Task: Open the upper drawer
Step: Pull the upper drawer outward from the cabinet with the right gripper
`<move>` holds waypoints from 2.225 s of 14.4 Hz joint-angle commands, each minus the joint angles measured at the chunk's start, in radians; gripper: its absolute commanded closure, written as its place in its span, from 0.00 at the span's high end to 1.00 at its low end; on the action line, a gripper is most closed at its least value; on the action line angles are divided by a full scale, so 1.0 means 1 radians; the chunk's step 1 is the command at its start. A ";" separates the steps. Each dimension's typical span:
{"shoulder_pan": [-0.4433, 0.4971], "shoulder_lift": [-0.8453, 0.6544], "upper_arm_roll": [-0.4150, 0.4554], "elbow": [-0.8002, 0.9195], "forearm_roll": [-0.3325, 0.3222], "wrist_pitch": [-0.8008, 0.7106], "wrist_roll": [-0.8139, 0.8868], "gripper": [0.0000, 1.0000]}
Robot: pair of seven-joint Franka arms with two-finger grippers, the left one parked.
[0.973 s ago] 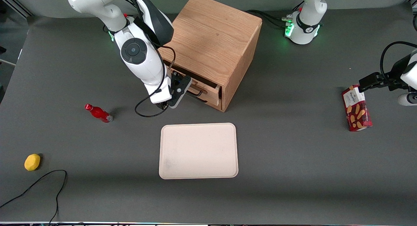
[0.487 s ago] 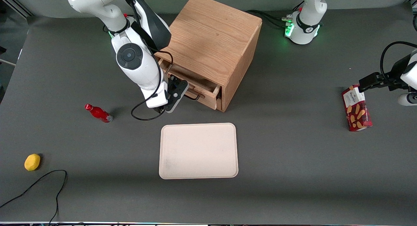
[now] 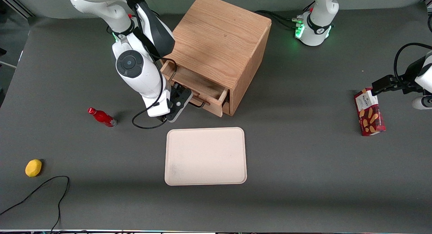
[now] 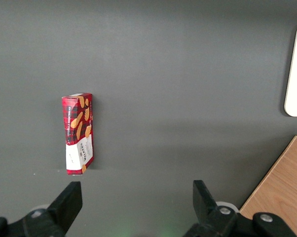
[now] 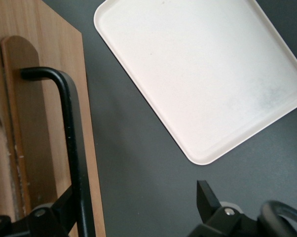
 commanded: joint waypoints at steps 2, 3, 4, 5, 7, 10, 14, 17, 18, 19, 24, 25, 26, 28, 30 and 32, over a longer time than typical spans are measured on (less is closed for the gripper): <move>-0.018 0.048 0.006 0.065 -0.037 -0.011 0.006 1.00; -0.026 0.054 0.006 0.079 -0.038 -0.011 0.006 1.00; -0.029 0.054 0.006 0.080 -0.038 -0.011 0.004 1.00; -0.032 0.054 0.008 0.080 -0.040 -0.011 0.004 1.00; -0.044 0.055 0.008 0.080 -0.040 -0.011 0.001 1.00; -0.060 0.062 0.006 0.091 -0.040 -0.011 -0.003 1.00; -0.078 0.075 0.006 0.097 -0.052 -0.011 -0.005 1.00; -0.086 0.097 0.008 0.137 -0.054 -0.011 -0.005 1.00; -0.089 0.101 0.006 0.146 -0.054 -0.014 -0.005 1.00; -0.092 0.103 0.006 0.148 -0.054 -0.012 -0.005 1.00; -0.106 0.126 0.006 0.183 -0.052 -0.017 -0.040 1.00; -0.106 0.131 0.006 0.185 -0.052 -0.015 -0.042 1.00; -0.110 0.134 0.006 0.198 -0.052 -0.015 -0.042 1.00; -0.116 0.152 0.006 0.226 -0.052 -0.018 -0.042 1.00; -0.122 0.163 0.006 0.232 -0.052 -0.018 -0.042 1.00; -0.130 0.169 0.006 0.243 -0.051 -0.018 -0.061 1.00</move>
